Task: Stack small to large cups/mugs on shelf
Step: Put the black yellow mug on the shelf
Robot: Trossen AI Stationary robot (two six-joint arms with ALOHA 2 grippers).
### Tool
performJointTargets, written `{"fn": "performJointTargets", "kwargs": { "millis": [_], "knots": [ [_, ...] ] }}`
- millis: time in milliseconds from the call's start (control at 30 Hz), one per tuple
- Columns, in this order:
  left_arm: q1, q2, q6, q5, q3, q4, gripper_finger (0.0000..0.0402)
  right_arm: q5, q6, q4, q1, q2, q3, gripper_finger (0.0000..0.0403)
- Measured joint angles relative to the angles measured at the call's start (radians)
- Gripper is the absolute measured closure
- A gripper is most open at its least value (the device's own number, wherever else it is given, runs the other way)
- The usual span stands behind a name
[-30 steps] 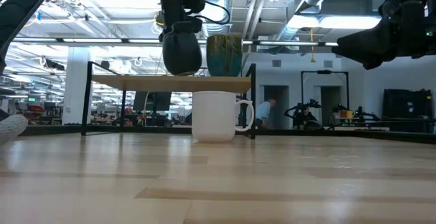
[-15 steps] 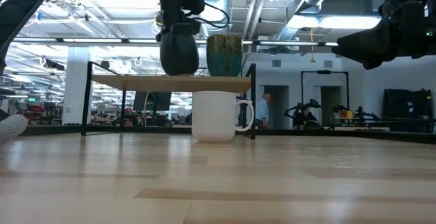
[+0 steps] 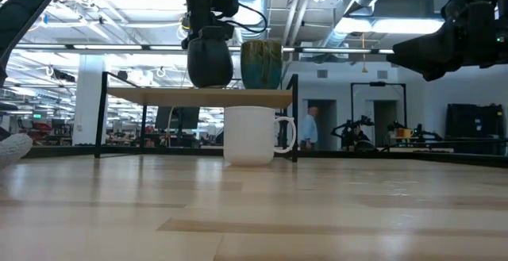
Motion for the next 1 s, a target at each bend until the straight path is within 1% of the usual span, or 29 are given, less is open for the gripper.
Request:
{"fn": "performJointTargets", "kwargs": {
  "millis": [567,733,900,1000],
  "knots": [
    [-0.003,0.0,-0.013,-0.018,0.0,-0.015,0.039,0.0,0.0,0.0,0.0,0.0,0.0,0.0158],
    [-0.018,0.037,0.0,-0.016,0.004,-0.024,0.039,-0.001,0.0,0.0,0.0,0.0,0.0,0.0158],
    [-0.024,0.052,0.035,-0.027,0.011,-0.011,0.039,-0.005,0.0,-0.001,0.0,0.0,0.0,0.0158],
    [-0.022,0.056,0.028,-0.034,0.025,-0.023,0.039,-0.005,0.0,-0.001,0.0,0.0,0.0,0.0158]
  ]
}}
